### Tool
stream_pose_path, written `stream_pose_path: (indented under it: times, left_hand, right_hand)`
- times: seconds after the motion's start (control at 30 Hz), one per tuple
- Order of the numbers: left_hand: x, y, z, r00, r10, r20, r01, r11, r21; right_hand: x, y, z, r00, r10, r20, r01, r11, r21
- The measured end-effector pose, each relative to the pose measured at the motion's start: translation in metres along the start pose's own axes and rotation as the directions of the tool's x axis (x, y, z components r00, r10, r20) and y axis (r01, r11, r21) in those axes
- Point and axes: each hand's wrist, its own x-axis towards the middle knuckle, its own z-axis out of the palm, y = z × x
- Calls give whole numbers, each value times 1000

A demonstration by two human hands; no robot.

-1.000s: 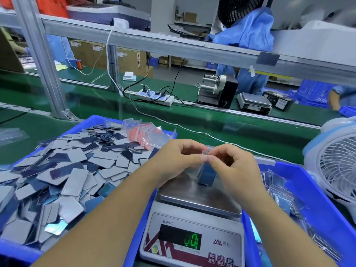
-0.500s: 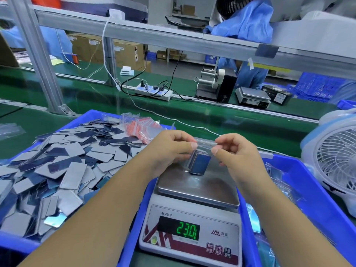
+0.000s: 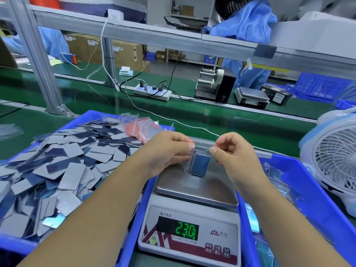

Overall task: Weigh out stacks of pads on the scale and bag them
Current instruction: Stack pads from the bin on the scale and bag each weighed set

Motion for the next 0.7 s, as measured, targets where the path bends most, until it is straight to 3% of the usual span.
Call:
stream_pose_path:
  times: [0.2, 0.37, 0.7]
  left_hand:
    - [1, -1, -3, 999, -52, -16, 52, 999, 9]
    - [0, -1, -2, 1000, -15, -4, 16, 999, 47]
    - [-1, 1, 7, 1000, 27, 13, -28, 991, 129]
  right_hand:
    - [-1, -3, -1, 996, 85, 15, -87, 987, 135]
    - [1, -2, -2, 985, 169, 45, -175, 952, 250]
    - [-1, 0, 6, 995, 97, 37, -102, 974, 204]
